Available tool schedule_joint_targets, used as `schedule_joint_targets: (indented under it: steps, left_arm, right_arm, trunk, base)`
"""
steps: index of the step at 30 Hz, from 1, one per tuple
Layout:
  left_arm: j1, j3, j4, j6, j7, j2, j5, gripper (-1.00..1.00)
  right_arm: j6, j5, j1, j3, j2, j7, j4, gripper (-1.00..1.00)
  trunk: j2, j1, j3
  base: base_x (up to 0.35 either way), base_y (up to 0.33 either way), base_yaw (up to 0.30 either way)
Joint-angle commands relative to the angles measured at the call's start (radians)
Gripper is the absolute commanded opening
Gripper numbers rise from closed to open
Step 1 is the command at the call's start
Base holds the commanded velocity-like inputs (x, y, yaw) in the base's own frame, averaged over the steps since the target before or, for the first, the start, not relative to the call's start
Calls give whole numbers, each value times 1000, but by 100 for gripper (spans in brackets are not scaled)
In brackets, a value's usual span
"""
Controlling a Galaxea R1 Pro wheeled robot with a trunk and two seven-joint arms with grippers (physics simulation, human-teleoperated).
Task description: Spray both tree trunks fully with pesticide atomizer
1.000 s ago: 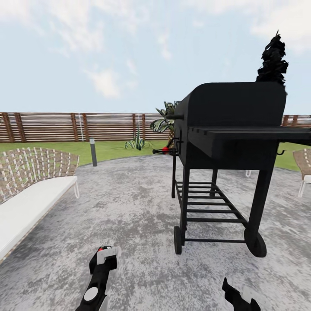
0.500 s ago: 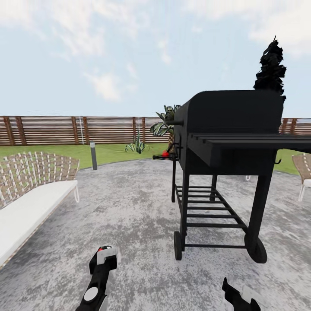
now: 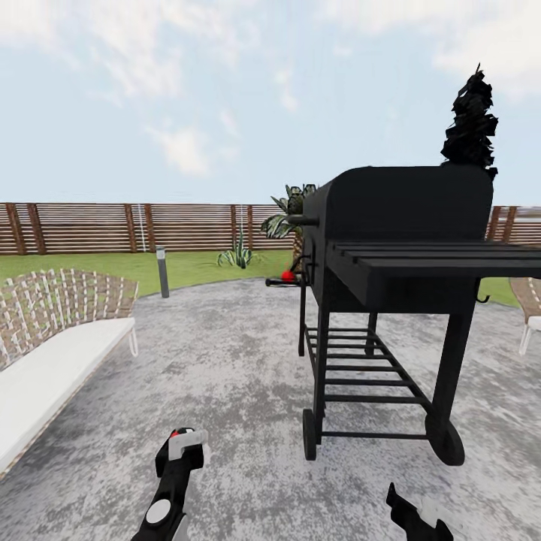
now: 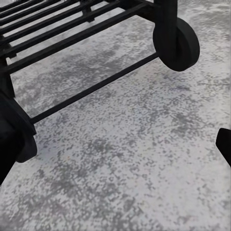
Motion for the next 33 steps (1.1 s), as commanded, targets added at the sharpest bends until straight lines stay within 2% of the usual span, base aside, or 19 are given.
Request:
schedule_joint_targets:
  steps: [1,22,33]
  left_arm:
    - [-1,-4,0,-3,6,1,4,-100]
    - [-1,-4,0,-4,6,1,5,-100]
    - [-1,-3,0,-3,6,1,5,-100]
  right_arm:
    - [-4,-9,-1,-1,1,2,0,100]
    - [-4,-8,-1,2,1,5,-1,100]
    - [-4,-7,-1,2,1,5,-1,100]
  trunk:
    - [7,-4,2]
    - [154,-85,68]
    - [231,-127,102]
  base:
    - [0,0,0]
    - [0,0,-3]
    - [0,0,-218]
